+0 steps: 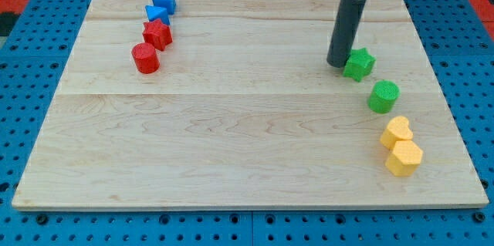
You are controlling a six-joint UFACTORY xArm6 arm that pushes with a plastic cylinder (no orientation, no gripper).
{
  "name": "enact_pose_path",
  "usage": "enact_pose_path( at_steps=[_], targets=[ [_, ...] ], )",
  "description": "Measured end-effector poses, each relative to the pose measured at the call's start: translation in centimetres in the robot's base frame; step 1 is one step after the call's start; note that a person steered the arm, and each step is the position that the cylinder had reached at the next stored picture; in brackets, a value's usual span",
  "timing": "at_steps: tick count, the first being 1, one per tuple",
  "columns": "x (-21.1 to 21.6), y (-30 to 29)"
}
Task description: Push the yellow heart right a bit
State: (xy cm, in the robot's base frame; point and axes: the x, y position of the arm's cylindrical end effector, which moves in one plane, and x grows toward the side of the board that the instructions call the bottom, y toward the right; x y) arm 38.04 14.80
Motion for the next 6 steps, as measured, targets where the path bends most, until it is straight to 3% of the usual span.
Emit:
enact_pose_path(
  at_steps=[2, 3, 4, 5, 6],
  targets=[
    [0.2, 1.7],
    [3.5, -3.2],
    [8.4, -4.3],
    [13.0, -4.0],
    [13.7, -0.2]
  ],
)
